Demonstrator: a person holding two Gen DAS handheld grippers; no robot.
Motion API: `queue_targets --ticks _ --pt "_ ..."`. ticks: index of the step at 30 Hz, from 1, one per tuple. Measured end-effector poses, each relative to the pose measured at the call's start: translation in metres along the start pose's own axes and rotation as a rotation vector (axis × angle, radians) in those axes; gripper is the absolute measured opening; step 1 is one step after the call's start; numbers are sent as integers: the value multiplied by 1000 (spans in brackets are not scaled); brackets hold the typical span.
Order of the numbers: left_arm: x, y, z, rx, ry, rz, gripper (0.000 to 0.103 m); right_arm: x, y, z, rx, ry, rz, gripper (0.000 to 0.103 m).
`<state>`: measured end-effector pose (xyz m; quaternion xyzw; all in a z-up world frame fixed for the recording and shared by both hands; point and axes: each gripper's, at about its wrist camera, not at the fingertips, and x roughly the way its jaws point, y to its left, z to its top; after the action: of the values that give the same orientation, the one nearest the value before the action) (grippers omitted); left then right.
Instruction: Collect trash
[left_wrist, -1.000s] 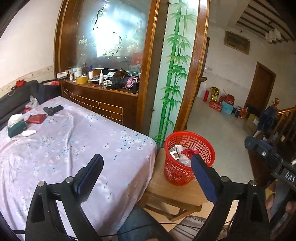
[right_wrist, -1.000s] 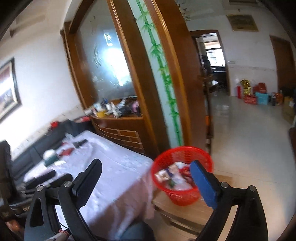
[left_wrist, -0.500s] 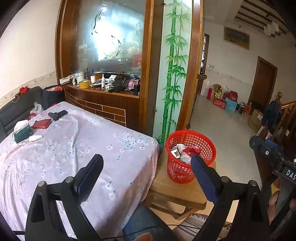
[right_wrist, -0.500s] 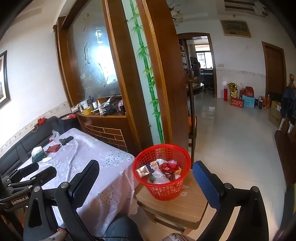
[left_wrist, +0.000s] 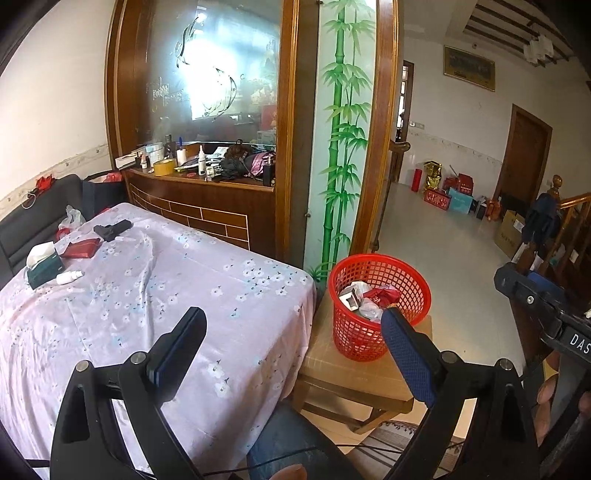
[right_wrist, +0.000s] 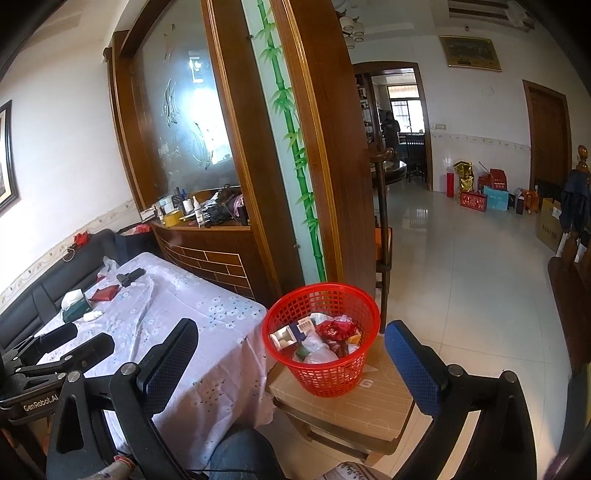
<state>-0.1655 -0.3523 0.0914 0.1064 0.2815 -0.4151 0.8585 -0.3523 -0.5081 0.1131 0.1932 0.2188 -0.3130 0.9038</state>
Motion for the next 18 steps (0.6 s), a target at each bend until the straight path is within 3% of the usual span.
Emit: queue_targets --ticks 18 --pt "3 -2 0 1 10 -4 94 1 -5 -1 9 5 0 102"
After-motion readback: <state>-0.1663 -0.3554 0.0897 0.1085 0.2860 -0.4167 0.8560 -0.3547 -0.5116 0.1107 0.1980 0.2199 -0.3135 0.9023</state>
